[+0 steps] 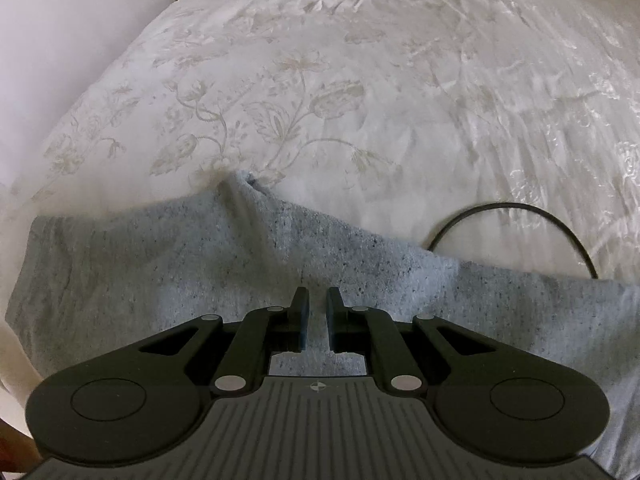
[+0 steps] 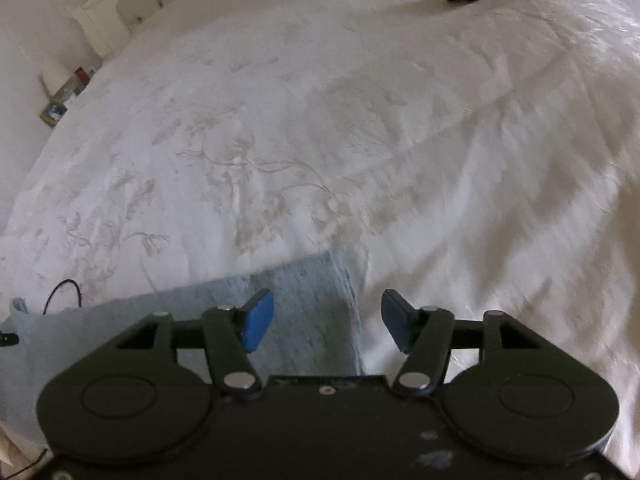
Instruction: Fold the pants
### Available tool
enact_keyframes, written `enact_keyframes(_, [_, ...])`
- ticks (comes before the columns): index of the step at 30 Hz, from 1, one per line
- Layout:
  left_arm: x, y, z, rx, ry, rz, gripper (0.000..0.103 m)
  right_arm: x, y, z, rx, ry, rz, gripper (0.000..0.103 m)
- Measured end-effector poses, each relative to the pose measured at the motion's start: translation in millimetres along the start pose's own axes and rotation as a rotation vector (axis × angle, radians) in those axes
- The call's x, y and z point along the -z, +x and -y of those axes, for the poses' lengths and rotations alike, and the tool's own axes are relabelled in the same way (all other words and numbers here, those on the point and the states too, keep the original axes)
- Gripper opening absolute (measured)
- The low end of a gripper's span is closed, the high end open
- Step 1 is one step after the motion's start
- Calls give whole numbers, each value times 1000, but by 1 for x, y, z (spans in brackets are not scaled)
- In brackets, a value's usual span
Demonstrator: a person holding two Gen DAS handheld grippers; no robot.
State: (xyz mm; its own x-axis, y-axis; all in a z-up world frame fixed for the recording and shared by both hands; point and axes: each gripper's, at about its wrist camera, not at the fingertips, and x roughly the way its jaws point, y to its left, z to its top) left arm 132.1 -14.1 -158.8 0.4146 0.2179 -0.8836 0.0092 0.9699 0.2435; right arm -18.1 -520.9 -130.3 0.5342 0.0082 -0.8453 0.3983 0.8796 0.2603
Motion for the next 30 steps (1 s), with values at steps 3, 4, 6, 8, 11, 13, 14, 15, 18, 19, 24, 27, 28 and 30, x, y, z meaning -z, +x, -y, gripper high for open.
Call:
enact_keyframes(3, [4, 3, -2, 1, -2, -15, 10, -8, 14, -2, -12, -17, -29, 72])
enact_keyframes(4, [5, 4, -3, 1, -7, -21, 10, -10, 19, -2, -20, -20, -41, 72])
enact_keyframes(6, [7, 5, -7, 3, -18, -29, 10, -14, 31, -2, -43, -21, -78, 73])
enact_keyframes(8, [7, 6, -11, 5, -32, -33, 10, -17, 45, -1, -60, -19, -113, 73])
enact_keyframes(11, [4, 8, -19, -4, -49, -38, 10, -17, 58, -1, -70, -25, -140, 75])
enact_keyframes(13, [1, 9, -23, -12, -65, -40, 10, -19, 62, 0, -88, -1, -143, 61])
enact_keyframes(14, [-1, 11, -26, -16, -75, -40, 10, -21, 63, 0, -97, 13, -146, 21])
enact_keyframes(15, [-3, 12, -27, -20, -86, -41, 10, -22, 65, -2, -83, 17, -157, 15])
enact_keyframes(18, [-12, 18, -29, -22, -109, -36, 10, -27, 47, -30, -42, -125, -117, 11])
enact_keyframes(19, [-16, 20, -29, -19, -110, -30, 10, -27, 36, -43, 7, -203, -86, 9])
enact_keyframes(24, [-39, 48, -18, -20, -53, -10, 10, -14, 31, -24, 135, -143, -108, 8])
enact_keyframes(27, [-51, 71, -16, -54, -40, -63, 10, -5, 43, -33, 175, -185, -132, 10])
enact_keyframes(28, [-53, 75, -15, -55, -41, -80, 10, -6, 46, -35, 182, -179, -133, 10])
enact_keyframes(30, [-57, 72, -14, -64, -35, -71, 10, -11, 51, -35, 189, -138, -135, 11])
